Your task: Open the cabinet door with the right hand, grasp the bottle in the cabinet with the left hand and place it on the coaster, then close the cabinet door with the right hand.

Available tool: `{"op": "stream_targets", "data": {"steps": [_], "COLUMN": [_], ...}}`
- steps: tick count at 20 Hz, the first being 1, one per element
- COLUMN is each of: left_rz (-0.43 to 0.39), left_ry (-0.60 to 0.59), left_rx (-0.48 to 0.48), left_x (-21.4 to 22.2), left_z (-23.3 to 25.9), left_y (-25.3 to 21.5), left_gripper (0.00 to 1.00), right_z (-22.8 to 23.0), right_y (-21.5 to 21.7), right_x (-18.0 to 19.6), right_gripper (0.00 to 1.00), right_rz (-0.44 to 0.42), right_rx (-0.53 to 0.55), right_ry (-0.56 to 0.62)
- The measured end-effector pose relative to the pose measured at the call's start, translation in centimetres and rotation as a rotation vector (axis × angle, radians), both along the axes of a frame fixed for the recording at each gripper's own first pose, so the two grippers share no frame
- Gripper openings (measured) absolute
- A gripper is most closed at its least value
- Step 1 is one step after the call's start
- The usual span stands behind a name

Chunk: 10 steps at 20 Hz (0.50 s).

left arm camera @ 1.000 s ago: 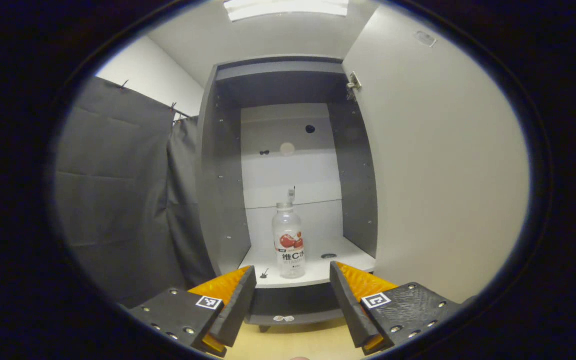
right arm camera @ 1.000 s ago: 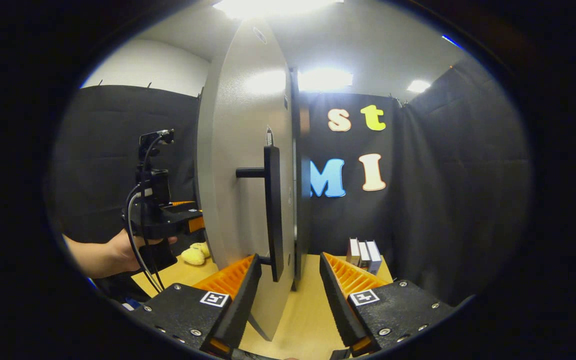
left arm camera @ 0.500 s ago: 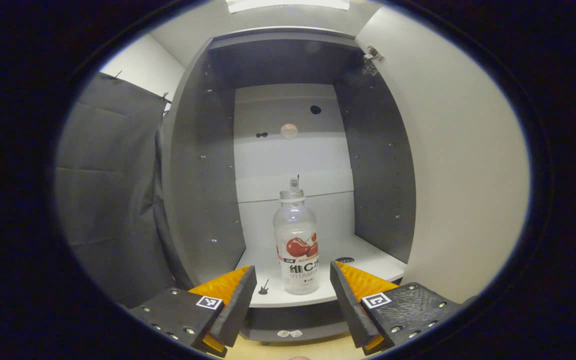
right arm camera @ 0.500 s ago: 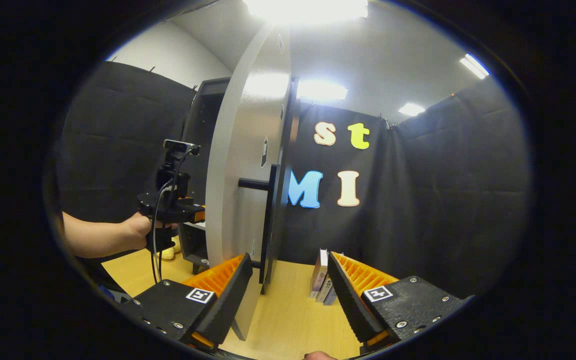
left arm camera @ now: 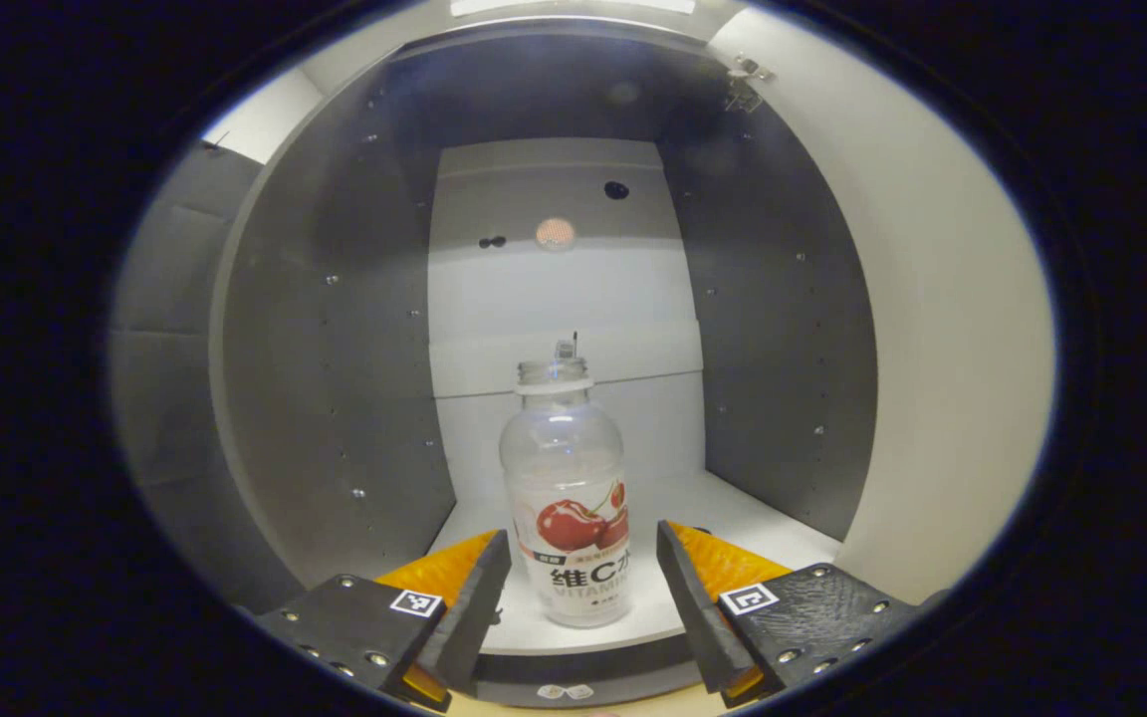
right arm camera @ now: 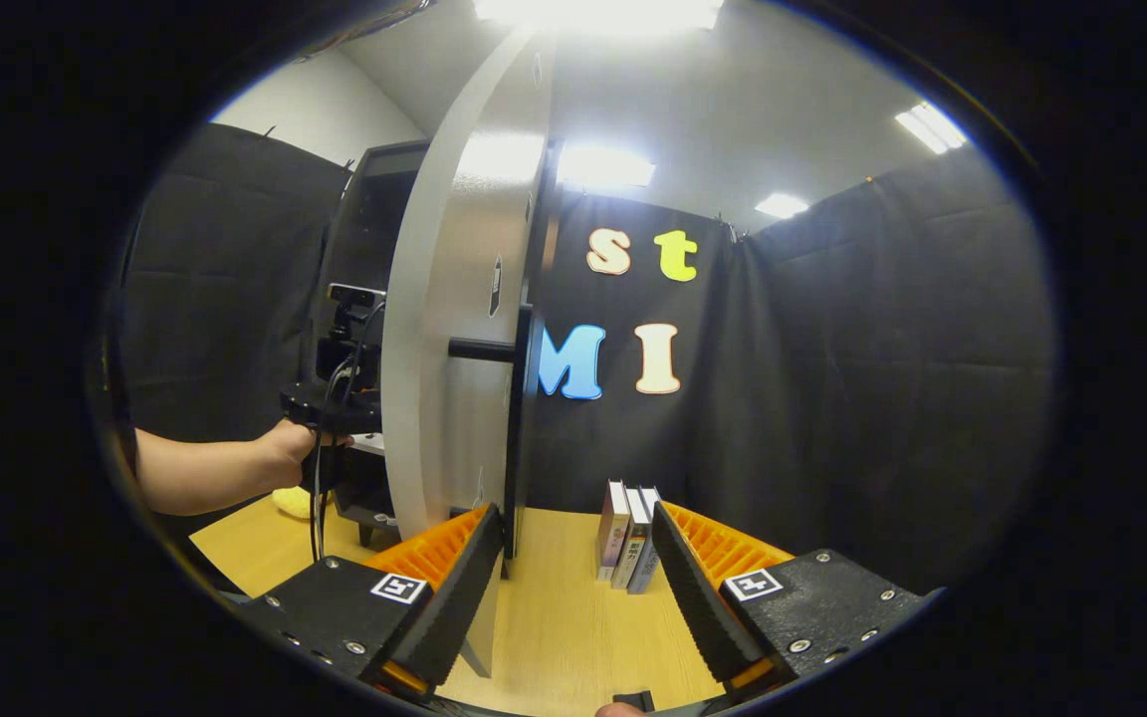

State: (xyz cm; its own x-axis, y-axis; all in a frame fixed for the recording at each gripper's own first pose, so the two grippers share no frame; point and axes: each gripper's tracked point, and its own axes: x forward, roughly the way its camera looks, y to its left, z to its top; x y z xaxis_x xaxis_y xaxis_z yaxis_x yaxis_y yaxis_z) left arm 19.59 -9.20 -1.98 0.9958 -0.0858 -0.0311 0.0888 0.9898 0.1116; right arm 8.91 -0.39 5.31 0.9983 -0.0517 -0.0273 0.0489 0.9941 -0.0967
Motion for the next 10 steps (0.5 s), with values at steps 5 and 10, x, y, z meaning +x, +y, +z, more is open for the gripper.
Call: {"op": "stream_targets", "data": {"steps": [5,10], "left_rz": [-0.010,-0.002], "left_ry": [0.006,0.009], "left_rx": [0.006,-0.029], "left_x": [2.2,2.0], "left_z": [-1.0,-1.2], "left_y": [0.0,0.2], "left_gripper": [0.85,0.72], "right_z": [-0.1,-0.3], "right_y": [-0.1,-0.2], "right_x": [-0.1,-0.1], "right_gripper": [0.93,0.93], "right_rz": [-0.035,-0.053], "right_rx": [0.037,0.073], "right_ry": [0.000,-0.001]}}
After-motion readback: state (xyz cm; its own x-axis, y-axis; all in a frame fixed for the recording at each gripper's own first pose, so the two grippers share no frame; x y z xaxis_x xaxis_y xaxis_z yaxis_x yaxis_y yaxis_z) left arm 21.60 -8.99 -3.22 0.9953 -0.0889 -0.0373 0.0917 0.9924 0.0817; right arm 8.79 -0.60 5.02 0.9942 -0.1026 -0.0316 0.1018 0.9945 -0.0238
